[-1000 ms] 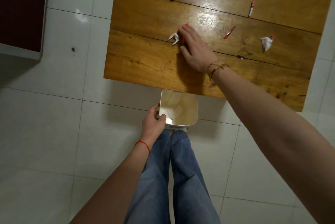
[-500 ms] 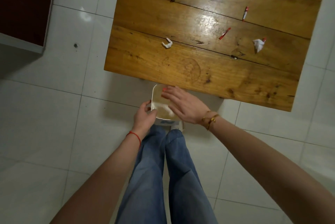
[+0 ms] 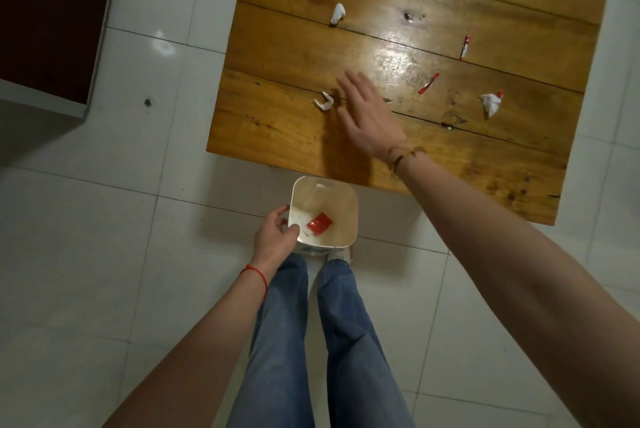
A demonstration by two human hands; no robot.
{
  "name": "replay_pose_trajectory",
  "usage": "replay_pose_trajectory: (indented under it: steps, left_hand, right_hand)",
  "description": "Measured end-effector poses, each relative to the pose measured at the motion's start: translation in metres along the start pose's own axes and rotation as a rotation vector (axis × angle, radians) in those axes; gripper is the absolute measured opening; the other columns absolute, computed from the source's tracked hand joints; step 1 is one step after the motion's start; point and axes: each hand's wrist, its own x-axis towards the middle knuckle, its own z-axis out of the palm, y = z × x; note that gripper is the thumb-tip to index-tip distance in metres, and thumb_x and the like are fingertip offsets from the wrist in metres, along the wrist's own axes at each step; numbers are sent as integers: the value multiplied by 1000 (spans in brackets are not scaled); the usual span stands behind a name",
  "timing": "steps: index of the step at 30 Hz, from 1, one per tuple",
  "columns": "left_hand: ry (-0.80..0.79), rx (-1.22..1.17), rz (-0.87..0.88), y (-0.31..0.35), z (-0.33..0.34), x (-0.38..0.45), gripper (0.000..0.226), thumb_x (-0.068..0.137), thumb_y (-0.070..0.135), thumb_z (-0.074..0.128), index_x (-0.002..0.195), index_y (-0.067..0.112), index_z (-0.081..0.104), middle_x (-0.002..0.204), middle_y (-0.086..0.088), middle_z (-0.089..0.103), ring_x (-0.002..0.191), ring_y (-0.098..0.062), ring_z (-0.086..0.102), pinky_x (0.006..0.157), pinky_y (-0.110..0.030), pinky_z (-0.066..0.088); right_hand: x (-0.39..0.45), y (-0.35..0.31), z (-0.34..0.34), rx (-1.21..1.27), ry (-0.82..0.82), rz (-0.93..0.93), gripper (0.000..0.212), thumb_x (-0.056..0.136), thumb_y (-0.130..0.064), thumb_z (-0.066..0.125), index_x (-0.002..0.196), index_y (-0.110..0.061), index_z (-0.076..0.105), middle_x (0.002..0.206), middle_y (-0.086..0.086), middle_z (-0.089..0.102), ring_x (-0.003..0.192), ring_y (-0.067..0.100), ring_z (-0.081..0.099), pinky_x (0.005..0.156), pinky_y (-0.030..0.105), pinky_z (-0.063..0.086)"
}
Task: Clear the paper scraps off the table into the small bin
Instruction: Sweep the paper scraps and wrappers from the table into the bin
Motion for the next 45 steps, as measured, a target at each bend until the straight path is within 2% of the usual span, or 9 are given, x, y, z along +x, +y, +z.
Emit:
replay_pose_trajectory:
  steps: [4, 10, 14, 19, 22, 25, 35, 40, 45]
  left_hand:
    - [-33, -3, -5, 3, -5, 5, 53, 82, 10, 56, 134, 21, 50, 124, 0, 64, 104, -16, 60, 90, -31, 50]
    - [-56, 0, -9, 2, -10, 10, 53, 82, 9, 57, 133, 22, 50, 125, 2, 63, 90, -4, 60, 65, -11, 42]
    - [-66, -6, -25, 2, -13, 14, 55, 83, 9, 58, 135, 23, 49, 127, 1, 62, 89, -1, 60, 64, -10, 42]
    - [-64, -9, -21, 1, -14, 15, 57, 83, 8, 58, 137, 21, 47, 131, 1, 60, 91, -3, 60, 68, -11, 45]
    - [-61, -18, -27, 3, -12, 13, 56, 83, 9, 58, 137, 22, 48, 130, 1, 61, 101, -10, 60, 81, -20, 48]
    - [-57, -18, -25, 3, -11, 12, 55, 83, 9, 57, 136, 21, 49, 128, 1, 62, 98, -10, 61, 79, -20, 46]
    - [-15, -3, 19, 0, -7, 8, 51, 82, 7, 57, 132, 19, 51, 126, -5, 63, 101, -17, 60, 93, -32, 49]
    - [6, 9, 56, 1, -3, 5, 51, 83, 6, 58, 132, 15, 51, 116, -1, 62, 86, -5, 57, 65, -4, 41]
    - [3, -19, 74, 1, 3, -2, 48, 83, 4, 59, 130, 14, 52, 116, -2, 64, 82, -6, 60, 64, -8, 44]
  right_hand:
    - [48, 4, -16, -34, -5, 56, 58, 102, -37, 32, 153, -16, 16, 163, 7, 12, 150, 25, 6, 122, 37, 6]
    - [101, 7, -29, -42, 1, 76, 59, 101, -32, 33, 153, -12, 14, 162, 9, 10, 150, 29, 9, 123, 37, 10]
    - [128, 3, -33, -31, -5, 86, 59, 101, -32, 34, 153, -12, 13, 163, 10, 6, 150, 28, 8, 123, 38, 12]
    - [136, 4, -29, -19, -74, 78, 55, 100, -34, 37, 148, -10, 27, 160, 9, 19, 144, 29, 27, 118, 40, 27]
    - [121, 3, -23, -14, -83, -4, 54, 98, -34, 39, 145, -8, 32, 155, 10, 28, 139, 29, 34, 114, 40, 32]
    - [92, 5, -10, -30, -112, -58, 57, 98, -37, 37, 148, -12, 27, 158, 6, 24, 142, 26, 29, 116, 42, 31]
    - [-22, -4, 43, -34, -222, -217, 59, 101, -39, 29, 154, -17, 13, 163, 3, 8, 151, 20, 2, 123, 36, 3]
    - [-87, -20, 66, 8, -295, -243, 60, 102, -42, 26, 154, -17, 10, 164, 3, 2, 150, 17, 0, 122, 31, 0]
    - [-140, -36, 75, 79, -355, -293, 56, 104, -33, 30, 154, -13, 14, 163, 6, 7, 150, 17, 2, 123, 30, 0]
